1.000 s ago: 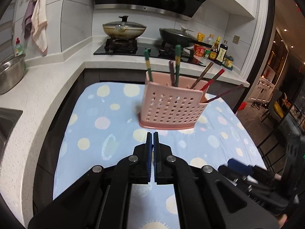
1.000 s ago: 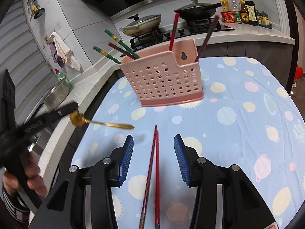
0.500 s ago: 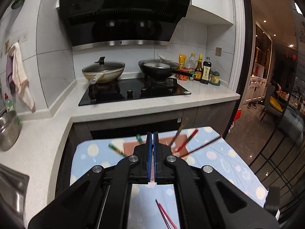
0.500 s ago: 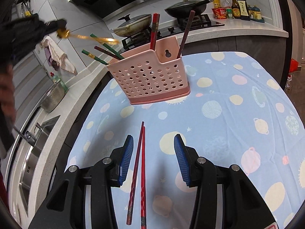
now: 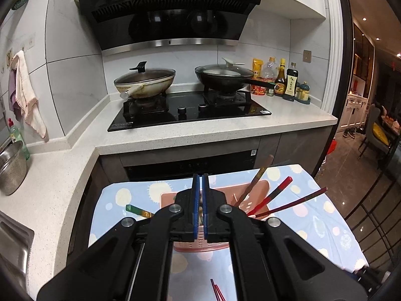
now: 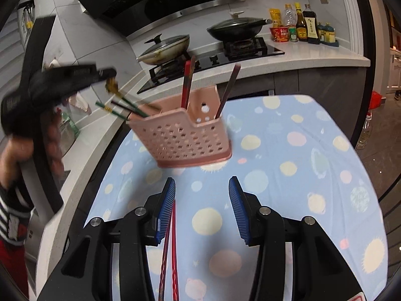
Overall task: Organize utensils
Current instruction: 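Lower the gold spoon into the holder and open the left tool while the right tool returns over the chopsticks, then grasp a red chopstick with the right tool while the left tool grasps the dark red chopstick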
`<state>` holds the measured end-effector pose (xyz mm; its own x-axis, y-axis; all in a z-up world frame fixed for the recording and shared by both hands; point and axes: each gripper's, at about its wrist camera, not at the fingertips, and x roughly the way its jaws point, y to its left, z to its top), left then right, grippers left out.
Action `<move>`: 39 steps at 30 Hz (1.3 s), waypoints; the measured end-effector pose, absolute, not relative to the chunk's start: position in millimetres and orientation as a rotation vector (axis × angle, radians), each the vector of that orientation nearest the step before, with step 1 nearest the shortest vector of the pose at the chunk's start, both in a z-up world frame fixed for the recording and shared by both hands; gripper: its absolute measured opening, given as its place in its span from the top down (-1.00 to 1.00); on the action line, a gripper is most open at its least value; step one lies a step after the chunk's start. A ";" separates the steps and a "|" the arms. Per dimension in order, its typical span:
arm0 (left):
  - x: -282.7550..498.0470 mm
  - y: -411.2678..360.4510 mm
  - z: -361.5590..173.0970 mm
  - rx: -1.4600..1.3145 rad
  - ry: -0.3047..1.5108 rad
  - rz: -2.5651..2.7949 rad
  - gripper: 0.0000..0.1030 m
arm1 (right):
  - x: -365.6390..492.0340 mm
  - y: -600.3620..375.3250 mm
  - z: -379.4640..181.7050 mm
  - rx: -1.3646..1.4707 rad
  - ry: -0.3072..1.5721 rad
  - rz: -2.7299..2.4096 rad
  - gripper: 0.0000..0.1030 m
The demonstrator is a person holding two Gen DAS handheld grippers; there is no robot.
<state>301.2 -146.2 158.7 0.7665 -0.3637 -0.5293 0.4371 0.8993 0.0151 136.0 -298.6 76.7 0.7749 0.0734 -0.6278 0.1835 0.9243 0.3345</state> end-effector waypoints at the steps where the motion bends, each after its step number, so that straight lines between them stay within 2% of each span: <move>1: 300.2 -145.0 157.0 0.139 0.545 -0.433 0.94 | 139.6 -301.7 84.0 0.389 0.670 -0.074 0.14; 4: 295.8 -141.3 154.7 0.128 0.540 -0.429 0.93 | 150.1 -305.0 106.0 0.339 0.620 -0.112 0.10; 6: 293.9 -136.3 154.6 0.113 0.537 -0.423 0.84 | 154.8 -304.6 118.0 0.312 0.591 -0.125 -0.03; 8: 290.0 -129.0 155.2 0.094 0.529 -0.413 0.43 | 156.6 -301.8 123.2 0.293 0.583 -0.122 -0.10; 10: 282.7 -121.5 155.8 0.087 0.516 -0.397 0.27 | 156.2 -296.6 121.0 0.273 0.597 -0.118 -0.10; 15: 255.7 -93.2 143.2 0.052 0.538 -0.378 0.26 | 141.0 -279.8 100.9 0.267 0.646 -0.094 -0.10; 21: 202.8 -65.6 81.9 0.068 0.658 -0.331 0.23 | 97.7 -239.1 46.3 0.205 0.781 -0.044 -0.09; 29: 144.1 -33.2 0.0 0.035 0.831 -0.264 0.23 | 52.7 -187.9 -17.1 0.119 0.922 0.002 0.20; 33: 121.5 -26.4 -24.5 0.039 0.890 -0.258 0.23 | 48.7 -177.3 -33.3 0.119 0.955 0.009 0.27; 34: 116.5 -25.2 -28.7 0.042 0.900 -0.257 0.23 | 48.1 -175.1 -36.4 0.120 0.963 0.011 0.36; 37: 107.2 -25.1 -34.3 0.037 0.920 -0.264 0.23 | 47.7 -171.5 -43.3 0.114 0.978 0.007 0.46; 39: 101.5 -27.5 -35.4 0.040 0.925 -0.276 0.23 | 47.2 -171.3 -48.9 0.107 0.989 0.003 0.68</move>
